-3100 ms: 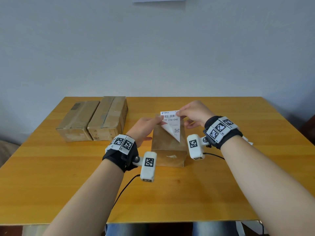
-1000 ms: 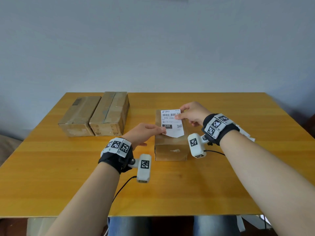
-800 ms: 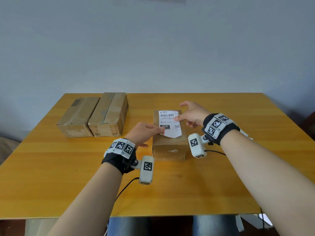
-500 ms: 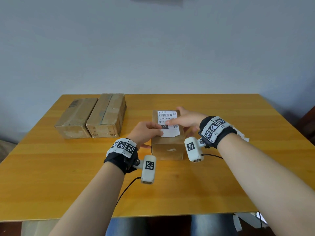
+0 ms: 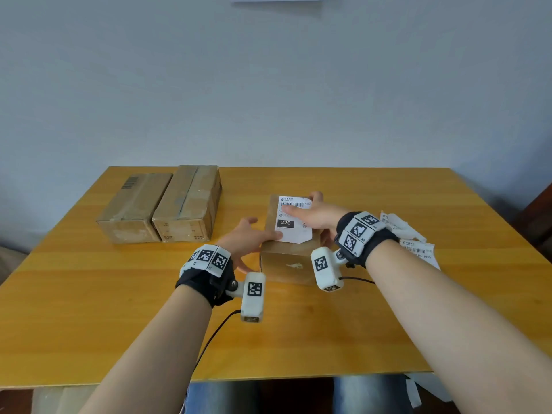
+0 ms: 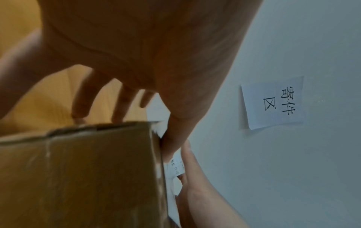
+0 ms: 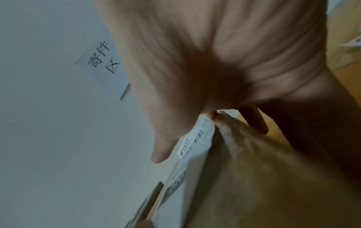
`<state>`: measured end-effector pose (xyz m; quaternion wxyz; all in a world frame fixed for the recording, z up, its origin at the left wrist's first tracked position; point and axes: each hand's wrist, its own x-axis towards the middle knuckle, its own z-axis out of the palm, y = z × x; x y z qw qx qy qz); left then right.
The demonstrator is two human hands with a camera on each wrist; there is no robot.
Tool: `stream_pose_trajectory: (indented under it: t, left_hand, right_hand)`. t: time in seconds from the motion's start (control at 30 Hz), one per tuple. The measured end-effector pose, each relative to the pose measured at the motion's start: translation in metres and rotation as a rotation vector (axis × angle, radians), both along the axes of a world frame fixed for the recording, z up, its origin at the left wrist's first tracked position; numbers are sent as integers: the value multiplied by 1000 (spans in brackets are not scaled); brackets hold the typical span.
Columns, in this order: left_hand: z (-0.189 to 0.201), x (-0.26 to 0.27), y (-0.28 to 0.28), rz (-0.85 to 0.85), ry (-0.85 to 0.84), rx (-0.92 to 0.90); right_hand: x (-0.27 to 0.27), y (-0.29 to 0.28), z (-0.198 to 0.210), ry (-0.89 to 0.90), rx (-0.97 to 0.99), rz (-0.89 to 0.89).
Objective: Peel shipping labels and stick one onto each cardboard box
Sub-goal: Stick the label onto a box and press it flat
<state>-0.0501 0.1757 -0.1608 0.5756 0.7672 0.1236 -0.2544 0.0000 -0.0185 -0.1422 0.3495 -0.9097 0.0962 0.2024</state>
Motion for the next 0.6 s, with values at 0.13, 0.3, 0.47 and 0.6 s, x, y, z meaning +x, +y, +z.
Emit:
stream_pose_trajectory:
  t: [0.13, 0.3, 0.47, 0.6]
  left_hand:
    - [8, -6, 1, -46, 49, -6]
    - [19, -4, 5, 39, -71, -151]
    - [25, -1, 6, 23, -293, -48]
    - [29, -1, 3, 46, -399, -8]
  right_hand:
    - [-4, -1, -5, -21, 174, -115]
    - [-17, 3, 0, -39, 437, -279]
    - [-16, 2, -14, -255, 441, -321]
    - [-11, 0, -26, -523, 363, -282]
